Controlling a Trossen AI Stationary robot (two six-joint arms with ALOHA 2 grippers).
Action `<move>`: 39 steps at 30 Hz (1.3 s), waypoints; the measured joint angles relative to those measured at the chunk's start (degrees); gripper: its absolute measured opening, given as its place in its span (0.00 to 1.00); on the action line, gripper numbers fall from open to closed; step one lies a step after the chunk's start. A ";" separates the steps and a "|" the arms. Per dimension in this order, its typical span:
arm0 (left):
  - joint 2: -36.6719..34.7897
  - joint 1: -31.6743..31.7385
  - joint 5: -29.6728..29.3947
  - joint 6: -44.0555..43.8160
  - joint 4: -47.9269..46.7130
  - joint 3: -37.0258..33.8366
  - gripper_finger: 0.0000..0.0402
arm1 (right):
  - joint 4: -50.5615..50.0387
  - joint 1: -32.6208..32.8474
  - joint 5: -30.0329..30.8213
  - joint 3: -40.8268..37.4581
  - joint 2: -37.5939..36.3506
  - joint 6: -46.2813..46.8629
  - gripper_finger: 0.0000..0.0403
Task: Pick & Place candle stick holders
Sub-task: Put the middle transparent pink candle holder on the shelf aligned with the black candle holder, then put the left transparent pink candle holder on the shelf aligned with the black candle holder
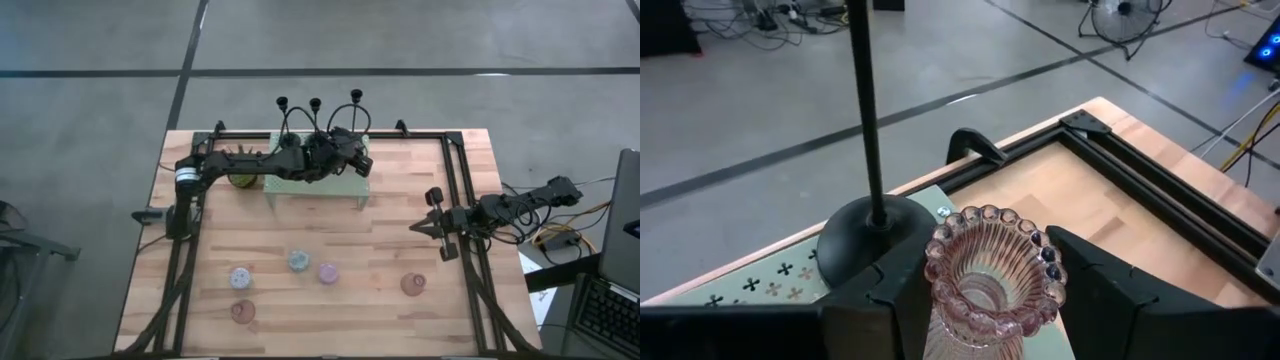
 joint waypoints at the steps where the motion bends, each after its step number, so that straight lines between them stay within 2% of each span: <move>1: 0.00 -0.11 0.15 0.04 0.24 0.00 0.45 | 0.01 -0.01 0.01 0.00 0.00 0.06 0.02; 11: 0.09 -0.37 1.01 -1.23 -0.11 -0.04 0.46 | 0.01 -0.02 0.00 0.00 0.00 0.13 0.02; 26: -0.16 -0.98 1.16 -1.42 -3.96 -0.26 0.67 | 0.01 -0.01 0.01 0.00 0.00 0.03 0.02; 39: -4.57 -2.65 -0.72 1.34 -3.54 -0.09 0.74 | 0.01 -0.02 0.02 0.00 0.00 0.01 0.02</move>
